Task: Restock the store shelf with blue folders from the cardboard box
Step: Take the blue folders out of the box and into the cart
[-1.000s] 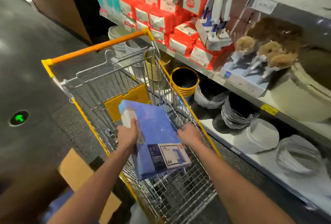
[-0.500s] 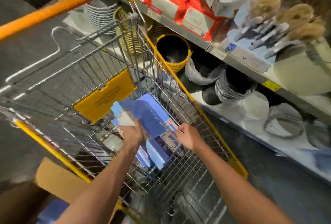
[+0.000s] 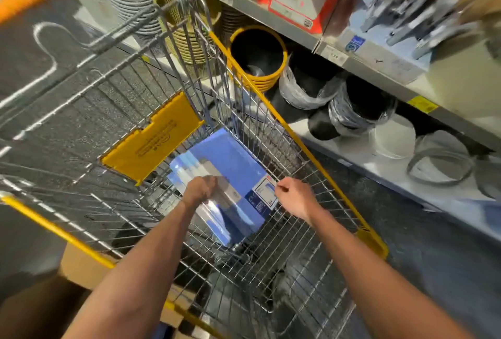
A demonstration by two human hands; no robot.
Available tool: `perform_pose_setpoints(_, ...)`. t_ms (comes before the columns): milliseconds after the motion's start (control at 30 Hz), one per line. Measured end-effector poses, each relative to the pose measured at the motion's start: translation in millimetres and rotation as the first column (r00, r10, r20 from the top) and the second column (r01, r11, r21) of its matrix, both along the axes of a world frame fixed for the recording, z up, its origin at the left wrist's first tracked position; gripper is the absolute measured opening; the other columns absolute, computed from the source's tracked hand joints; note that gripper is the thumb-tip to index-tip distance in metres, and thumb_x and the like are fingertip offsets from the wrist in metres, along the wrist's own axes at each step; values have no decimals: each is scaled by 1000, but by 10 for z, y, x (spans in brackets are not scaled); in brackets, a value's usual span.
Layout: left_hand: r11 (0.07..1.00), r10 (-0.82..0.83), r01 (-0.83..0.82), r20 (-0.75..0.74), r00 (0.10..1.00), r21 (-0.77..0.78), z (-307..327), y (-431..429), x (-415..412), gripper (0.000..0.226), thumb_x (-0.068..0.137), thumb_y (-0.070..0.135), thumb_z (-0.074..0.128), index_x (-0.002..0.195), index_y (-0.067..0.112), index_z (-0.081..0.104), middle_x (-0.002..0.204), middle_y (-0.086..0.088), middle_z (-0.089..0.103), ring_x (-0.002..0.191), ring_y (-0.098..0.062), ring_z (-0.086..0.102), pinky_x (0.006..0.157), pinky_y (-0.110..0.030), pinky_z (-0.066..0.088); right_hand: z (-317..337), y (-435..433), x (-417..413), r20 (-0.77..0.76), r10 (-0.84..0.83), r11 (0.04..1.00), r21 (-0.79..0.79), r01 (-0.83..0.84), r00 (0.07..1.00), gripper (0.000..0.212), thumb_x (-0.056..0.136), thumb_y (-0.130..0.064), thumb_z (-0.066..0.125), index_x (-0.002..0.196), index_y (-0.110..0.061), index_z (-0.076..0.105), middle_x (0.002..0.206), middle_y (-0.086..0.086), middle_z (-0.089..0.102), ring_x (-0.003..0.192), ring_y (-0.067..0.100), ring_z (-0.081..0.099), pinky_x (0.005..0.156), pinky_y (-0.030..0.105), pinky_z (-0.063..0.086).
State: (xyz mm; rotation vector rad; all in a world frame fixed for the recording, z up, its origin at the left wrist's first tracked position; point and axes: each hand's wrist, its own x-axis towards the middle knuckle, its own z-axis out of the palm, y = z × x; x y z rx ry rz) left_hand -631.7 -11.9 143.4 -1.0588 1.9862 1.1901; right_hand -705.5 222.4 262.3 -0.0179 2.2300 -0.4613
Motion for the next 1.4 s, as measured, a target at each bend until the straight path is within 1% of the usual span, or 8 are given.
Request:
perform_pose_setpoints(100,1000,-28,28,-38,999,5,71,29,52,49,107,31,44,75,-1,63,88,-30,69,84,-37,67,73,-38,48,34,-13,-2,-23,42,999,12,-42,999,19,102,-25,45,85,-22,53,75,-6,56,58,7,48,48,20,30)
perform_pose_setpoints(167,998,-59,57,-82,995,-26,195,66,48,40,104,30,49,77,4,63,89,-28,71,83,-36,68,76,-39,51,62,-31,-13,-32,69,997,-14,-70,997,19,103,-26,48,103,-14,62,88,-3,61,64,6,52,51,18,35)
perform_pose_setpoints(367,994,-29,-6,-324,946,-106,699,248,243,26,99,28,51,91,8,66,89,-11,76,77,-30,71,79,-42,58,391,-33,173,-110,101,985,-127,-114,989,26,99,-29,51,117,-17,65,120,8,68,107,26,63,94,37,52)
perform_pose_setpoints(500,982,44,-122,-461,886,-142,1120,545,602,24,101,29,52,89,14,67,78,-3,75,67,-23,72,70,-39,58,653,37,391,-169,147,960,-211,-181,975,22,99,-26,51,105,-14,68,105,8,70,101,27,63,89,34,49)
perform_pose_setpoints(633,943,127,-278,-576,808,-183,1602,1014,1205,20,104,30,52,107,15,65,86,1,74,71,-20,73,65,-36,58,979,206,781,-214,202,904,-335,-266,956,33,96,-17,48,63,-18,46,61,-2,45,57,16,40,54,29,33)
perform_pose_setpoints(733,895,178,-396,-648,740,-207,1818,1357,1717,18,103,28,54,106,16,66,84,2,75,66,-15,72,65,-42,61,1110,343,1137,-249,269,847,-398,-351,930,33,97,-18,50,64,-17,50,68,3,49,65,21,44,64,30,35)
perform_pose_setpoints(1200,581,510,-751,-578,637,-315,2308,2292,4239,14,104,23,53,108,17,65,90,0,74,74,-13,70,61,-20,54,1105,260,3129,-139,657,584,-527,-617,741,29,95,-28,50,86,-7,67,87,17,70,85,34,68,77,47,55)
perform_pose_setpoints(1400,452,644,-839,-540,542,-304,2161,2458,5152,9,102,27,56,100,24,64,84,6,73,73,-9,71,74,-38,62,895,57,3987,-31,752,541,-541,-644,658,35,95,-29,48,101,1,65,101,24,69,86,41,65,65,39,44)
